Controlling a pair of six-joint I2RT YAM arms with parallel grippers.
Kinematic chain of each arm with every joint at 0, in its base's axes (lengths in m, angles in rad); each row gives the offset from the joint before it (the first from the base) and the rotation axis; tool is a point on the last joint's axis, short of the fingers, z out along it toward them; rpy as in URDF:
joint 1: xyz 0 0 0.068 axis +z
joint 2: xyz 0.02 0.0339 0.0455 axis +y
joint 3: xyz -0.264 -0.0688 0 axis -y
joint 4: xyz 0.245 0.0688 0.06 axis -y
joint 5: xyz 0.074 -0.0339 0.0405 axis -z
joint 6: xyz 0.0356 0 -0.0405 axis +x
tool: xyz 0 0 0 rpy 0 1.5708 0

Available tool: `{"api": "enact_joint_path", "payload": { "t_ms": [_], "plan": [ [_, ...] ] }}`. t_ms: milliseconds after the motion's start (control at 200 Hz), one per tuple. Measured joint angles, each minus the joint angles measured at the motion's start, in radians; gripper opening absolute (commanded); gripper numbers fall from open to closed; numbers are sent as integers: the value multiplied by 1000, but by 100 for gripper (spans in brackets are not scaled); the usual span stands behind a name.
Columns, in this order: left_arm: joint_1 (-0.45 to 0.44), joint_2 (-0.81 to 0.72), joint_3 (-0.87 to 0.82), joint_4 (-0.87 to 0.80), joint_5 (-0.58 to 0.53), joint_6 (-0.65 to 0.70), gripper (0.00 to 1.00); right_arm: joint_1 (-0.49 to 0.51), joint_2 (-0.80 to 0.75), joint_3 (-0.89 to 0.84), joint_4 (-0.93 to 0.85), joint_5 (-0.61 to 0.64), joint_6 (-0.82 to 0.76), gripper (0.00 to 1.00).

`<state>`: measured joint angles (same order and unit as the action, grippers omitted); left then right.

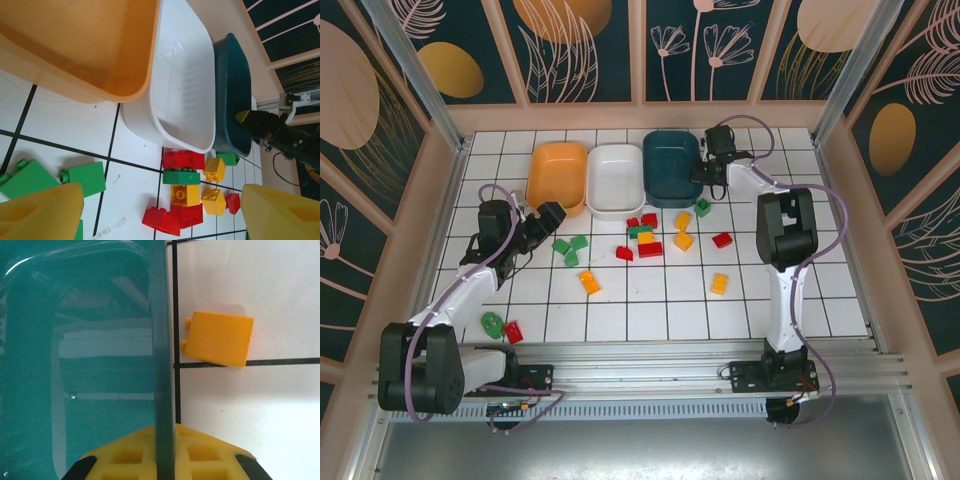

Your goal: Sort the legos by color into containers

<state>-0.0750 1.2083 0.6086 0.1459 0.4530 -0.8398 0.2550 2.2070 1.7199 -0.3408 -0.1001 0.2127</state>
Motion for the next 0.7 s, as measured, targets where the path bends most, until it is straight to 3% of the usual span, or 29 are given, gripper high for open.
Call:
{"api": "enact_joint_path", "payload": {
  "t_ms": [435, 701],
  "plan": [
    [0, 25, 0, 0, 9, 1, 83, 34, 26, 9, -6, 2, 26, 11],
    [0, 27, 1, 0, 12, 1, 84, 56, 27, 9, -6, -7, 48, 38]
  ]
}}
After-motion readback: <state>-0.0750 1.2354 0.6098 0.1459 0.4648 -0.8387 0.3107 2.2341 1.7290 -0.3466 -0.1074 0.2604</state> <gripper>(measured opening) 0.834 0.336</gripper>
